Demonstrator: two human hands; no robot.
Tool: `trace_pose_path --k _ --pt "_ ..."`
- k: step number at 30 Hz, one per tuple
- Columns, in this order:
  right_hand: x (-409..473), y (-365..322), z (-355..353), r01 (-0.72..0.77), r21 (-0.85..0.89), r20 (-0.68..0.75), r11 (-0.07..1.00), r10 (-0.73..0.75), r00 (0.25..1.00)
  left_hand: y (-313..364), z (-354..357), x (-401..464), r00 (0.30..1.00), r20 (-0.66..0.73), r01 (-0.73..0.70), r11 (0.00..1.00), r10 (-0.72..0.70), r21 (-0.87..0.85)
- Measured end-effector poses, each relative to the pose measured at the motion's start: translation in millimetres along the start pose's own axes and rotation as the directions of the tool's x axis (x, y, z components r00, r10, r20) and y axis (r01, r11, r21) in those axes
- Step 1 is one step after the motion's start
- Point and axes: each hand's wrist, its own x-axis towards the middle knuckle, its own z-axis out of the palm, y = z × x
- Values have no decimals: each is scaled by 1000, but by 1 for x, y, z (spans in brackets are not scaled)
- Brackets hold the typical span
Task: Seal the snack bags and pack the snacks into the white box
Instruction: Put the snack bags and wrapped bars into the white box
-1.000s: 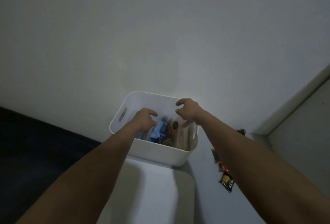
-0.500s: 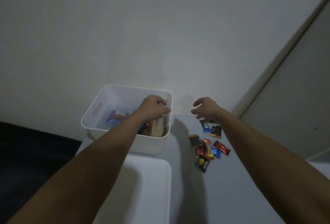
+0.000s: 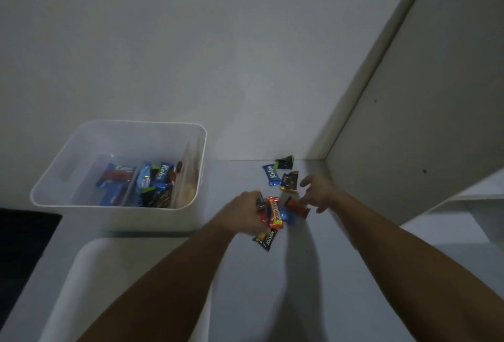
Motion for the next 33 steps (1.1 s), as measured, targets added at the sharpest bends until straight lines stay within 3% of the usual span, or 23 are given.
trace_pose_path --k 3,9,12,17,22,26,29,33 --pt "15 13 6 14 -70 35 997 -11 999 -21 37 21 999 -29 -8 961 16 277" --pt "46 24 35 212 -338 118 917 -182 976 -29 76 45 998 -54 20 854 9 519" --pt "58 28 56 295 -439 123 849 -268 955 -31 86 58 999 -53 20 857 9 515" --pt "76 34 68 339 -524 -18 781 -408 913 -35 90 68 988 -129 -4 849 85 528" --pt "93 35 51 287 -507 -92 813 -382 919 -35 82 77 974 -221 60 886 49 460" --pt "106 28 32 242 -465 -182 852 -360 915 -47 86 77 944 -289 -37 926 156 377" --pt "117 16 24 230 -413 -193 881 -331 924 -50 89 73 960 -212 -88 917 183 389" --pt "127 1 27 227 -342 -73 912 -267 961 -50 92 72 967 -148 -110 866 207 488"
